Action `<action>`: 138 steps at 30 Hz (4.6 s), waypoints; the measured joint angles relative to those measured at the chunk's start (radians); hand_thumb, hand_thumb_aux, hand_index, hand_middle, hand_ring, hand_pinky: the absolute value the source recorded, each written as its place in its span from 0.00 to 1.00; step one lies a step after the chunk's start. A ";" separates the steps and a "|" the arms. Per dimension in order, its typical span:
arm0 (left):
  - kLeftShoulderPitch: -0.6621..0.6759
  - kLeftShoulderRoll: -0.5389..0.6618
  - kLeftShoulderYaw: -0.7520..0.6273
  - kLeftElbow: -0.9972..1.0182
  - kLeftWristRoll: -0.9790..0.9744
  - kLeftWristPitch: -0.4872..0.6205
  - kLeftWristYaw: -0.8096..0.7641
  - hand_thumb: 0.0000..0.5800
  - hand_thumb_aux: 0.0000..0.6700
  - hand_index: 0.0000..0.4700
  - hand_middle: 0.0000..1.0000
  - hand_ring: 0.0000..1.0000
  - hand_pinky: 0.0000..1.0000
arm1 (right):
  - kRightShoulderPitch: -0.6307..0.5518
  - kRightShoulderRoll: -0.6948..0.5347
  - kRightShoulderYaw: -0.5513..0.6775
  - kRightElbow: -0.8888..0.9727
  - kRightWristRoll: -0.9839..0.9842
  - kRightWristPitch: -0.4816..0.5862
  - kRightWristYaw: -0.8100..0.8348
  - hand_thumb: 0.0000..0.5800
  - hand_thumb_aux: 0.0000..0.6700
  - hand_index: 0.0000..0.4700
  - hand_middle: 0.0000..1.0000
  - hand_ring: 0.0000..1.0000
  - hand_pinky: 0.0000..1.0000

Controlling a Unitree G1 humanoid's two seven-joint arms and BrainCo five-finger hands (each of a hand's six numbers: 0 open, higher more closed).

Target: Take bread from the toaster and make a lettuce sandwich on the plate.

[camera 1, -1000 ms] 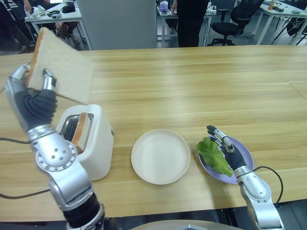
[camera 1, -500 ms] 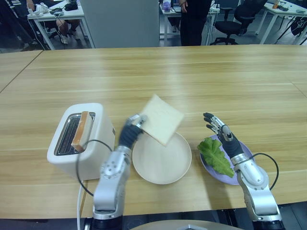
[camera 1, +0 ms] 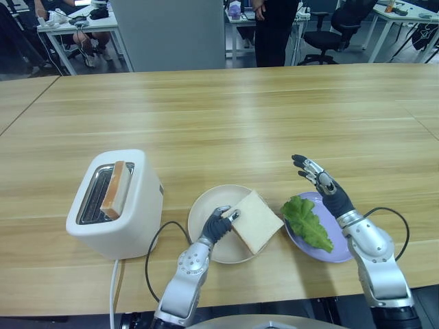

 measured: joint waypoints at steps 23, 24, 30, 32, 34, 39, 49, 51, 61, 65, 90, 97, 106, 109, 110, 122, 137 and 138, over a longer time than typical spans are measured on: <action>-0.023 0.101 -0.033 -0.040 0.241 0.057 0.064 1.00 1.00 0.98 1.00 1.00 1.00 | -0.096 -0.473 0.005 0.438 -0.476 -0.469 -0.126 0.00 0.00 0.00 0.00 0.00 0.00; -0.022 0.103 -0.034 -0.032 0.251 0.057 0.069 1.00 1.00 0.98 1.00 1.00 1.00 | -0.114 -0.502 0.015 0.480 -0.536 -0.506 -0.173 0.00 0.00 0.00 0.00 0.00 0.00; -0.020 0.111 -0.033 0.020 0.271 0.051 0.090 0.42 0.24 0.23 1.00 1.00 1.00 | -0.196 -0.572 0.112 0.601 -0.810 -0.616 -0.407 0.00 0.00 0.00 0.00 0.00 0.00; -0.017 0.113 -0.034 0.038 0.292 0.052 0.106 0.00 0.00 0.00 1.00 1.00 1.00 | -0.229 -0.575 0.157 0.648 -0.880 -0.629 -0.466 0.00 0.00 0.00 0.00 0.00 0.00; -0.014 0.116 -0.035 0.041 0.317 0.053 0.123 0.00 0.00 0.00 0.86 0.86 0.86 | -0.246 -0.576 0.181 0.678 -0.916 -0.635 -0.495 0.00 0.00 0.00 0.00 0.00 0.00; -0.016 0.125 -0.037 0.036 0.424 0.078 0.188 0.00 0.00 0.00 0.64 0.64 0.64 | -0.263 -0.571 0.237 0.683 -0.945 -0.649 -0.513 0.00 0.00 0.00 0.00 0.00 0.00; -0.024 0.142 -0.081 -0.127 0.698 0.190 0.209 0.00 0.00 0.00 0.00 0.00 0.00 | -0.261 -0.529 0.284 0.608 -0.904 -0.642 -0.418 0.00 0.00 0.00 0.00 0.00 0.00; 0.003 0.139 -0.084 -0.163 0.724 0.203 0.202 0.00 0.00 0.00 0.00 0.00 0.00 | -0.255 -0.527 0.284 0.576 -0.893 -0.632 -0.391 0.00 0.00 0.00 0.00 0.00 0.00; 0.118 0.125 -0.077 -0.291 0.804 0.216 0.168 0.00 0.00 0.00 0.00 0.00 0.00 | -0.186 -0.512 0.283 0.434 -0.867 -0.566 -0.279 0.00 0.00 0.00 0.00 0.00 0.00; 0.130 0.125 -0.052 -0.322 0.811 0.214 0.154 0.00 0.00 0.00 0.00 0.00 0.00 | -0.181 -0.516 0.284 0.427 -0.894 -0.558 -0.276 0.00 0.00 0.00 0.00 0.00 0.00; 0.213 0.067 -0.013 -0.370 0.831 0.180 0.145 0.00 0.00 0.00 0.00 0.00 0.00 | -0.216 -0.499 0.333 0.426 -0.979 -0.438 -0.244 0.00 0.00 0.00 0.00 0.00 0.00; 0.224 0.038 -0.021 -0.369 0.837 0.167 0.151 0.00 0.00 0.00 0.00 0.00 0.00 | -0.068 -0.421 0.318 0.262 -0.844 -0.331 -0.055 0.00 0.00 0.00 0.00 0.00 0.00; 0.243 0.032 -0.018 -0.368 0.837 0.147 0.155 0.00 0.00 0.00 0.00 0.00 0.00 | -0.062 -0.404 0.338 0.272 -0.908 -0.300 -0.065 0.00 0.00 0.00 0.00 0.00 0.00; 0.253 0.032 -0.012 -0.369 0.837 0.144 0.155 0.00 0.00 0.00 0.00 0.00 0.00 | -0.059 -0.404 0.338 0.251 -0.915 -0.295 -0.062 0.00 0.00 0.00 0.00 0.00 0.00; 0.254 0.032 -0.008 -0.369 0.837 0.143 0.156 0.00 0.00 0.00 0.00 0.00 0.00 | -0.059 -0.403 0.338 0.244 -0.916 -0.294 -0.060 0.00 0.00 0.00 0.00 0.00 0.00; 0.255 0.024 0.003 -0.369 0.836 0.116 0.160 0.00 0.00 0.00 0.00 0.00 0.00 | -0.107 -0.361 0.299 0.240 -0.846 -0.304 -0.104 0.00 0.00 0.00 0.00 0.00 0.00; 0.254 0.000 0.004 -0.370 0.834 0.056 0.197 0.00 0.00 0.00 0.00 0.00 0.00 | -0.650 -0.539 0.434 0.974 -1.154 -0.691 -0.901 0.00 0.00 0.00 0.00 0.00 0.00; 0.254 -0.001 0.004 -0.370 0.834 0.055 0.197 0.00 0.00 0.00 0.00 0.00 0.00 | -0.664 -0.540 0.460 1.015 -1.190 -0.685 -0.951 0.00 0.00 0.00 0.00 0.00 0.00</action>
